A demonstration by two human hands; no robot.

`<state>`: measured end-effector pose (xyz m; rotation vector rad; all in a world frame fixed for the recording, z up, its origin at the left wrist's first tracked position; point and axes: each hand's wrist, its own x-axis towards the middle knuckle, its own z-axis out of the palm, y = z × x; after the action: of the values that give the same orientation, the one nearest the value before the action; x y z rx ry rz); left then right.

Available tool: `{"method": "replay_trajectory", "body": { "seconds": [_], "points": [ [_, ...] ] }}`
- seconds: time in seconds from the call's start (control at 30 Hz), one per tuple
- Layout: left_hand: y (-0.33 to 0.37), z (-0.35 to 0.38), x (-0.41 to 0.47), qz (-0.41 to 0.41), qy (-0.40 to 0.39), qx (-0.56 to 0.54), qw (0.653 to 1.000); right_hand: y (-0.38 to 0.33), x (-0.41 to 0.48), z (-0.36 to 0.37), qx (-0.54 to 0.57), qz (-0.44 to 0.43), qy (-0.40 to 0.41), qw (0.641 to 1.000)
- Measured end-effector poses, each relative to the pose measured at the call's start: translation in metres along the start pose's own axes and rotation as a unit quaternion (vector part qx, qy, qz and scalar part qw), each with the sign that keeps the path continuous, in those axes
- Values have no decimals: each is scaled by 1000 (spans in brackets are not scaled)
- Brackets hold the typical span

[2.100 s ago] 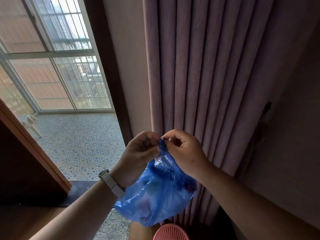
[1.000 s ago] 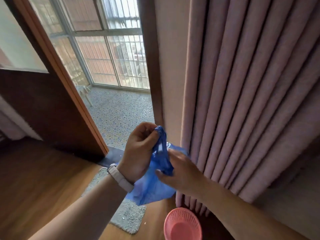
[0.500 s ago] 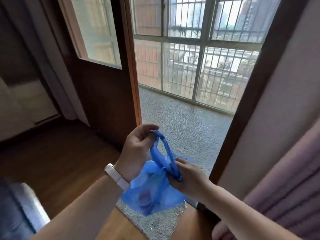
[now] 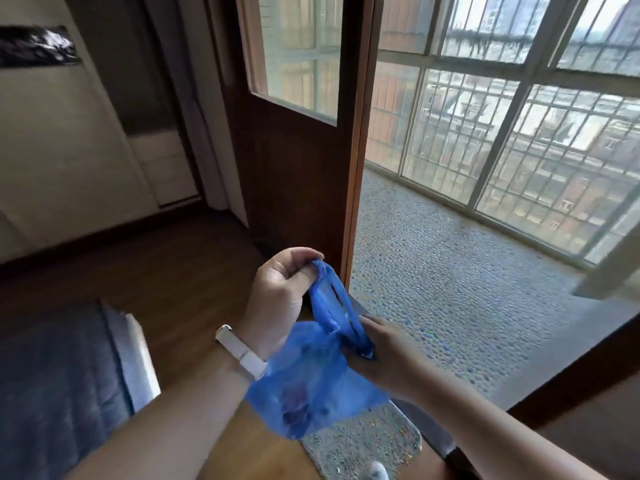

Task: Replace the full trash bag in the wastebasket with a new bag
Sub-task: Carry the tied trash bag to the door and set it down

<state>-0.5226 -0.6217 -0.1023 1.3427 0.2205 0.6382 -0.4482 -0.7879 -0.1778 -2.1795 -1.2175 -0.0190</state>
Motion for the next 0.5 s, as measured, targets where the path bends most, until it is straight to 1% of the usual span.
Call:
{"method": "replay_trajectory", "body": {
  "seconds": [0.2, 0.37, 0.5],
  "points": [
    [-12, -22, 73, 7, 56, 44, 997, 37, 94, 23, 72, -72, -38, 994],
    [-16, -26, 141, -10, 110, 65, 992, 78, 178, 26, 75, -120, -55, 988],
    [-17, -30, 182, 7, 160, 85, 983, 102, 241, 27, 91, -168, -71, 979]
  ]
}}
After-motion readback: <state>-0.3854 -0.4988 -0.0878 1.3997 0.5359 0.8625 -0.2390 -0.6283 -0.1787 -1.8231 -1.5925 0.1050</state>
